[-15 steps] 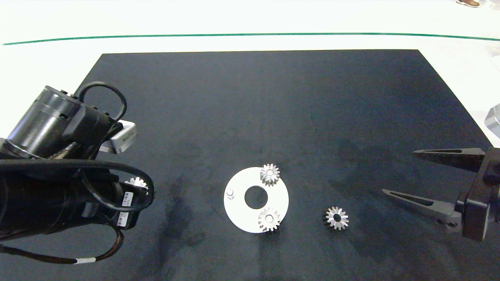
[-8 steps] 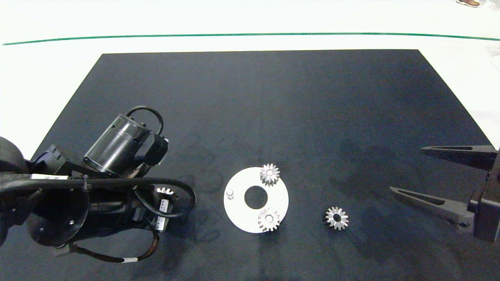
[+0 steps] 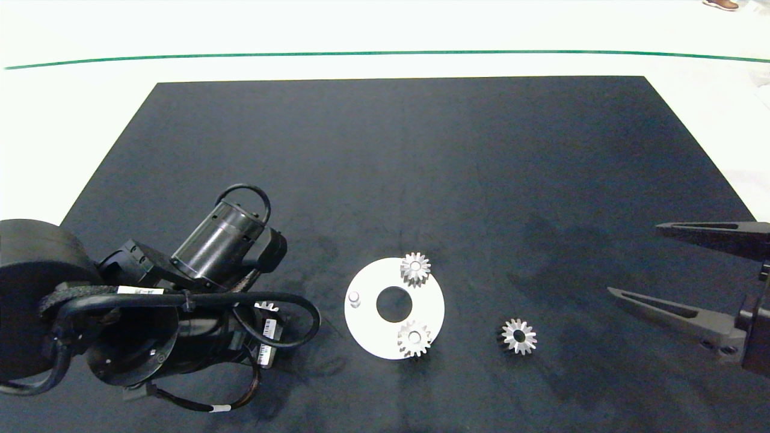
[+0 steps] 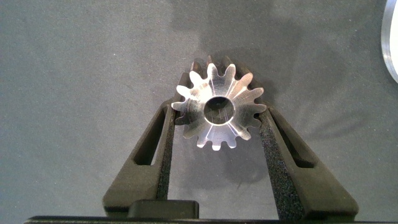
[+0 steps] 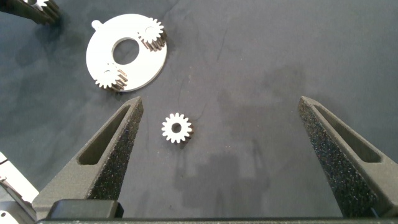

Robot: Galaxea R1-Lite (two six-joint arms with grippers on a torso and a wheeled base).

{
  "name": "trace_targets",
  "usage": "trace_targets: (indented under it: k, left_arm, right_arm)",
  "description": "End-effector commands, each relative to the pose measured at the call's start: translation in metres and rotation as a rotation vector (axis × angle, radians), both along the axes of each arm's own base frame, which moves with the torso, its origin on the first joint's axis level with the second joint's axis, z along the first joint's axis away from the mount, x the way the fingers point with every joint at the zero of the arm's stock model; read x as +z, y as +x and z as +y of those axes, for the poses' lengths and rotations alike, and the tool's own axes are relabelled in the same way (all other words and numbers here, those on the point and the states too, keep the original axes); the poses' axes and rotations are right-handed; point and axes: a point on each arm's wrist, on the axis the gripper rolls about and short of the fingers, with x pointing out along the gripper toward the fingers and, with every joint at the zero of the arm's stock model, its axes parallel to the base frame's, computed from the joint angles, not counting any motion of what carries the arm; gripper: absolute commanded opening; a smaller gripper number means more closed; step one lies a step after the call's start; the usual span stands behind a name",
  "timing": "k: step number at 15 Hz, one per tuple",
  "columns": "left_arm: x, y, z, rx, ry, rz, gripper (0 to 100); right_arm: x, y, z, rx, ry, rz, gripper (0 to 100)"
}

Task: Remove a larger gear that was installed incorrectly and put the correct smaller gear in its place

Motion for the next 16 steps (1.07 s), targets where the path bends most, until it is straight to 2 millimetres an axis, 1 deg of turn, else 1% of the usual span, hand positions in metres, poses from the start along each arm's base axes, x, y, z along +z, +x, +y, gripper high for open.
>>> trace_targets:
  k: [1, 2, 6, 7, 8, 9, 10, 11, 12, 14, 16]
  left_arm:
    - [0.004, -0.005, 0.001, -0.005, -0.007, -0.014, 100]
    - [0.010, -0.008, 0.004, -0.008, -0.021, -0.035, 100]
    - [0.018, -0.014, 0.008, -0.007, -0.039, -0.062, 100]
    - [0.028, -0.018, 0.013, -0.007, -0.060, -0.095, 100]
    - [0.042, -0.026, 0.021, -0.011, -0.089, -0.146, 100]
    - [0.055, -0.034, 0.036, -0.017, -0.080, -0.198, 100]
    - [0.063, -0.037, 0.056, 0.002, -0.029, -0.237, 100]
    - [0.068, -0.039, 0.068, 0.024, 0.001, -0.260, 100]
    - [0.074, -0.041, 0.073, 0.038, -0.002, -0.285, 100]
    - [0.086, -0.055, 0.080, 0.035, -0.025, -0.344, 100]
    - [0.086, -0.060, 0.083, 0.020, -0.006, -0.353, 100]
  right_arm:
    - [0.001, -0.003, 0.000, 0.011, 0.003, -0.009, 100]
    - [0.002, -0.004, 0.001, 0.020, 0.005, -0.010, 100]
    - [-0.004, -0.009, 0.009, 0.076, -0.011, 0.010, 100]
    - [-0.008, -0.009, 0.013, 0.089, -0.021, 0.023, 100]
    - [-0.013, -0.010, 0.016, 0.110, -0.032, 0.040, 100]
    - [-0.020, -0.007, 0.023, 0.135, -0.052, 0.073, 100]
    - [-0.027, -0.005, 0.029, 0.158, -0.072, 0.100, 100]
    - [-0.033, -0.005, 0.036, 0.188, -0.091, 0.128, 100]
    - [-0.041, -0.003, 0.042, 0.205, -0.115, 0.162, 100]
    - [-0.054, 0.005, 0.053, 0.195, -0.171, 0.210, 100]
    - [-0.054, 0.014, 0.063, 0.146, -0.225, 0.214, 100]
